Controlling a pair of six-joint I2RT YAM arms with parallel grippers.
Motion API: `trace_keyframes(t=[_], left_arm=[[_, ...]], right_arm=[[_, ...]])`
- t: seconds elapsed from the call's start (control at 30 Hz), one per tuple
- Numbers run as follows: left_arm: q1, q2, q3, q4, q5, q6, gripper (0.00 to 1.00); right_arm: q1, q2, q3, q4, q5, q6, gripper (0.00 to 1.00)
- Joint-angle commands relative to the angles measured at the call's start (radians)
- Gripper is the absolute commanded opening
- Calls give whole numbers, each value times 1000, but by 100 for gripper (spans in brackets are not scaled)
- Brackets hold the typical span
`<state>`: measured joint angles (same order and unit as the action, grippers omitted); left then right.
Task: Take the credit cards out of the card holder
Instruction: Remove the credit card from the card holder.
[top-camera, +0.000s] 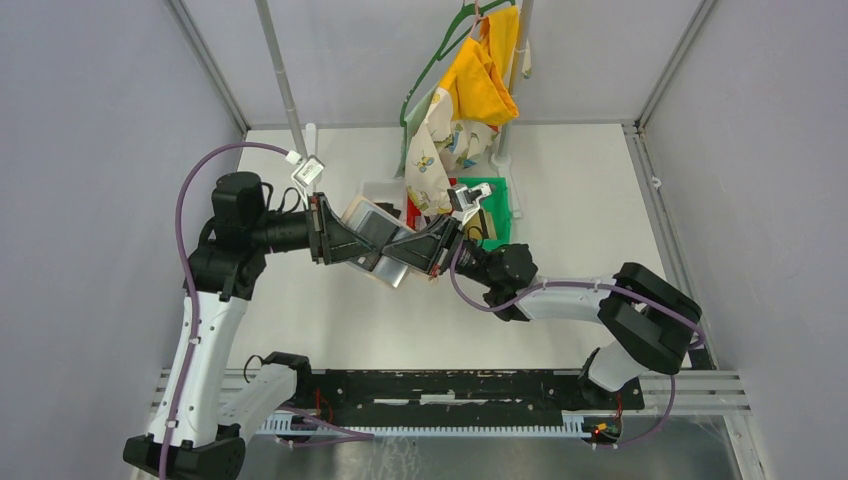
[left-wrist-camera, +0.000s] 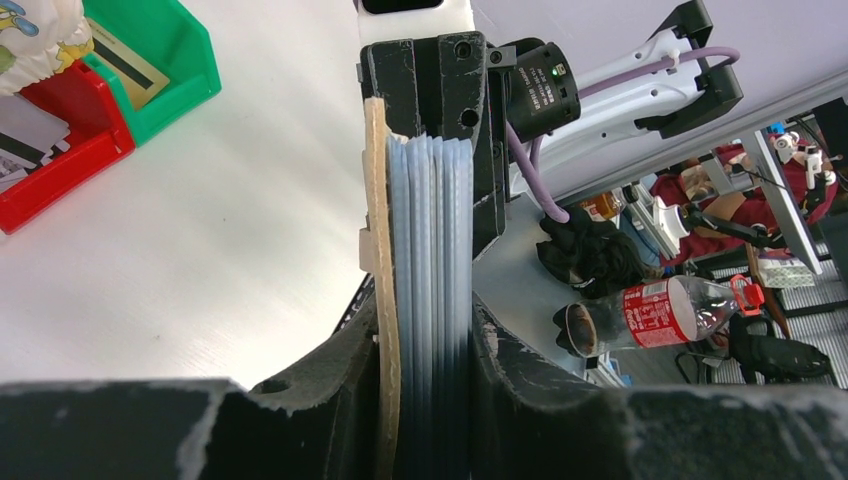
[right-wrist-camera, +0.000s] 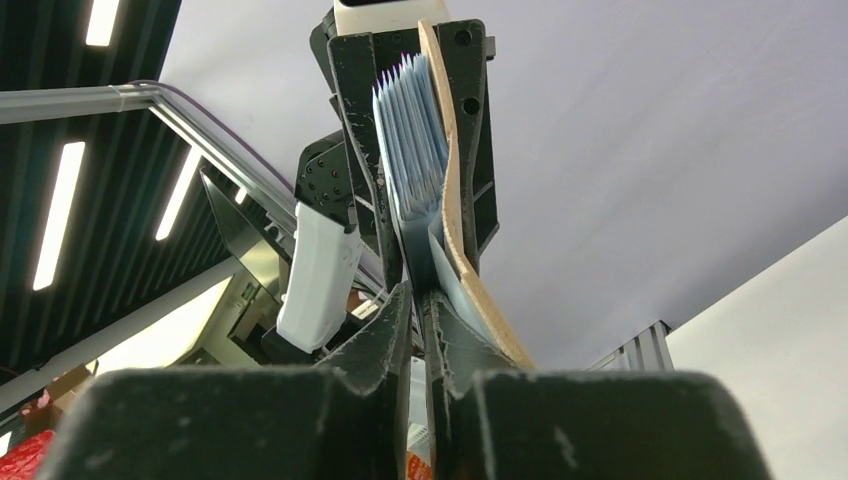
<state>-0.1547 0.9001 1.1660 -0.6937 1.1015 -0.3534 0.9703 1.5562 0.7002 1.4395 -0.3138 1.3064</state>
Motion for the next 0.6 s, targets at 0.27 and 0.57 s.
trace_keyframes(t=[0.27,0.57], left_arm=[[-8,-13,53,14,60,19,42],[-8,-15,61,14,72,11,42]], right_arm=[[7,-11,-30,78,7,10,0],[7,-25,-63,90,5,11,0]])
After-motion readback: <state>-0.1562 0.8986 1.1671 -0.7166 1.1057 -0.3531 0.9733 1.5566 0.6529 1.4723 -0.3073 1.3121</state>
